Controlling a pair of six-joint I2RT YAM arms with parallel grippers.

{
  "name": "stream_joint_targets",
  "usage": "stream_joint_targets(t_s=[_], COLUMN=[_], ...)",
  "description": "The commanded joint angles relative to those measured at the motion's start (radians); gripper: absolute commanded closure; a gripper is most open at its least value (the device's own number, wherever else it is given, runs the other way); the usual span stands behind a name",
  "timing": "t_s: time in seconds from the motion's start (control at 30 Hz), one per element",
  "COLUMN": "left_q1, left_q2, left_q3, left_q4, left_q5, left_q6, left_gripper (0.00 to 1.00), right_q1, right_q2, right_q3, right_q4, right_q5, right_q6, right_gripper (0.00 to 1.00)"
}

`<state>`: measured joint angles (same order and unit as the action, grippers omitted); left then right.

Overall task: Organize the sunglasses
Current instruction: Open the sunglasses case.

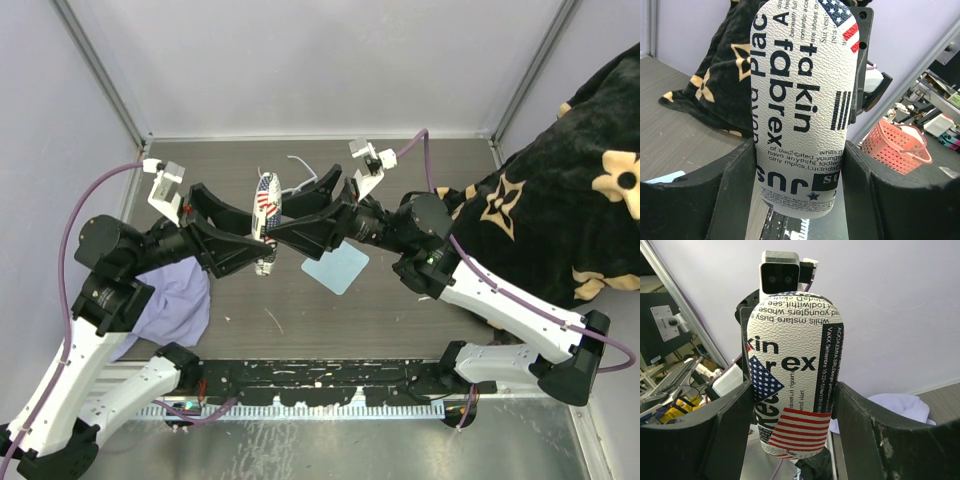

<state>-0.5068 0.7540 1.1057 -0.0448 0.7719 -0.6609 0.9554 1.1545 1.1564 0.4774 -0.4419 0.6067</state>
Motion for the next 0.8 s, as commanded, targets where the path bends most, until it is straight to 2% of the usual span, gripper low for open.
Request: stream_joint_targets(t_s=[0.0,0.07,0.23,0.57,0.67,0.77], left_q1=[0.002,0.002,0.002,0.002,0.001,0.002], left_q2=[-0.016,-0.023,-0.042,-0.059,-0.055,-0.052], left_q3=[0.032,0.03,0.028,0.011,0.009,0.0], left_q4=[0.026,0.029,0.043,0.108,0.114,0.113], left_q5=[-0.006,0.004,0.046,0.098,0.101,0.095], left_q6=[0.003,-0.006,-0.029,-0.084,-0.09,-0.089], left_gripper=[0.35,0.25,0.16,0.22,0.17,0.16], right_q1=[0.008,0.009,0.009,0.009,0.009,0.009], right_q2=[-0.012,-0.017,-0.009,-0.014,-0.004,0.003], right_q3=[0.026,0.028,0.05,0.041,0.047,0.052], right_q4=[-0.01,0.001,0.051,0.123,0.126,0.134], right_q5=[-0.003,-0.023,-0.134,-0.168,-0.169,-0.166], right_q6=[-0.054,-0.06,-0.045,-0.006,0.001,0.002], right_gripper=[0.92,0.98,1.0,1.0,1.0,1.0])
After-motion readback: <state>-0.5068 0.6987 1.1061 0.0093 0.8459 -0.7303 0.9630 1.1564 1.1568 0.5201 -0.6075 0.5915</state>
